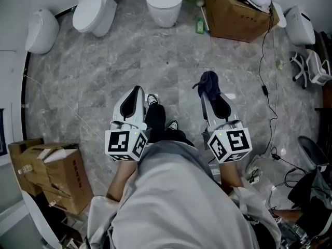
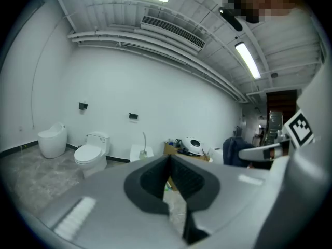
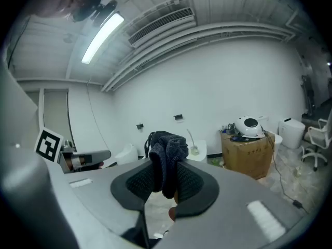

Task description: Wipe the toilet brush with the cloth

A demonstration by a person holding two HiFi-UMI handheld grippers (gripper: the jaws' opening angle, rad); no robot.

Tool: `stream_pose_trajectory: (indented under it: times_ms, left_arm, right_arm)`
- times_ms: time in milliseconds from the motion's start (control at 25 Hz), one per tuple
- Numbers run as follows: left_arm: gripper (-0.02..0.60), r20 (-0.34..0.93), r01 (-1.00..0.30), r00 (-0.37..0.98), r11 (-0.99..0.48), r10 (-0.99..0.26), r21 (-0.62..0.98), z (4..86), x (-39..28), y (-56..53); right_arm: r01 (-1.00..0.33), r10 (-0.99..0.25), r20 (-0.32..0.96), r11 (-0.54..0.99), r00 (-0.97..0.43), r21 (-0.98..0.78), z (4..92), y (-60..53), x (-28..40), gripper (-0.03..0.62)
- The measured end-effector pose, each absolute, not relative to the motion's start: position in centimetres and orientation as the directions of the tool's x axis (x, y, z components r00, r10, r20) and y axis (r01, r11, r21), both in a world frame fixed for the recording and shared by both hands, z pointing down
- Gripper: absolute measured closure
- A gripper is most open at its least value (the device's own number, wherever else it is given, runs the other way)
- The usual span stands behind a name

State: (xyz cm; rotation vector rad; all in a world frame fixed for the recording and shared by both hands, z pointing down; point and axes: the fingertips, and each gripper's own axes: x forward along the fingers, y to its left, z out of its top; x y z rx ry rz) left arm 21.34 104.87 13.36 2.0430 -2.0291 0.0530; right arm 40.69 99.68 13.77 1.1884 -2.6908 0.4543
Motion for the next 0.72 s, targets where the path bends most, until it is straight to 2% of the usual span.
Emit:
stream_pose_trajectory:
  times_ms: [160,720]
  left_arm:
    - [0.581,0.188,-0.985,0.042,-0.010,-0.981,0.171,12.9,20.3,102.8]
    - [0.581,0.175,-0.979,0.089,-0.054,-0.981,0.196,12.2,12.6,89.5]
  right_arm:
    - [-0.740,-0.699,0.242,0.634,-0.673,-0.226,13.0,98.1,39.9,0.508]
    - [-0.711,-0.641,0.311,0.663,-0.701,-0.235,12.9,86.7,30.5,0.503]
